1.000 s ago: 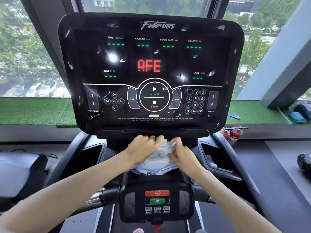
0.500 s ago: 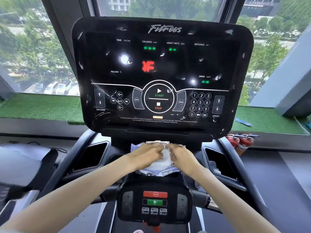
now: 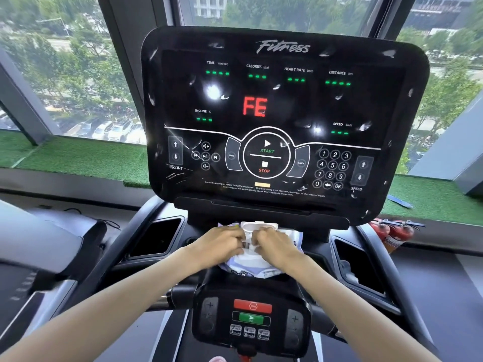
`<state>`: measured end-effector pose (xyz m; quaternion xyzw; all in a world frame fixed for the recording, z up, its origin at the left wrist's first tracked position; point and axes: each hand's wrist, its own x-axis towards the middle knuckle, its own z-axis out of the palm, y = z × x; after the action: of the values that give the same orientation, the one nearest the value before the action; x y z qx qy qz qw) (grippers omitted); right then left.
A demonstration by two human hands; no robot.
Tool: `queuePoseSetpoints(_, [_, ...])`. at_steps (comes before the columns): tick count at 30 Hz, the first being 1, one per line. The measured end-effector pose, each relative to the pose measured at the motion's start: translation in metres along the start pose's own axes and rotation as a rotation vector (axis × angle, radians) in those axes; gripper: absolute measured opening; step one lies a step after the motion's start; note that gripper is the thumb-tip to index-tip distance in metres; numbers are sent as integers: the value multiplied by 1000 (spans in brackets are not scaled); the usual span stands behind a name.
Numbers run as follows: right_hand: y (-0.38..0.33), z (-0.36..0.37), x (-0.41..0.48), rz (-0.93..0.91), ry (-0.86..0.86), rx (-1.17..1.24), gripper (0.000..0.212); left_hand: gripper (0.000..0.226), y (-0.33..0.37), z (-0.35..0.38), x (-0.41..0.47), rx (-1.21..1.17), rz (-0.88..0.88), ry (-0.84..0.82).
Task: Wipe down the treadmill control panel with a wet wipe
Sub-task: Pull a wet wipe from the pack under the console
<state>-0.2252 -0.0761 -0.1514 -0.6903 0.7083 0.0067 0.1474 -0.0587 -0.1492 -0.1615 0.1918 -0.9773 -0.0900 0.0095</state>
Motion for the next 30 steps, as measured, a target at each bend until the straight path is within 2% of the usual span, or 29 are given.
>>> queuePoseSetpoints(6, [-3, -4, 7, 53, -53, 55, 9, 25, -1, 3, 6, -70, -62, 25])
queuePoseSetpoints(9, [-3, -5, 6, 69, -49, 53, 15, 22, -1, 2, 8, -74, -103, 3])
queuePoseSetpoints(12, [-6, -7, 2, -2, -17, -98, 24, 16, 5, 3, 11, -91, -155, 52])
queuePoseSetpoints(20, [-14, -15, 1, -143, -33, -294, 25, 21, 6, 16, 15, -54, -155, 101])
queuePoseSetpoints(30, [-16, -12, 5, -248, 21, -342, 24, 20, 12, 9, 14, -116, -186, 98])
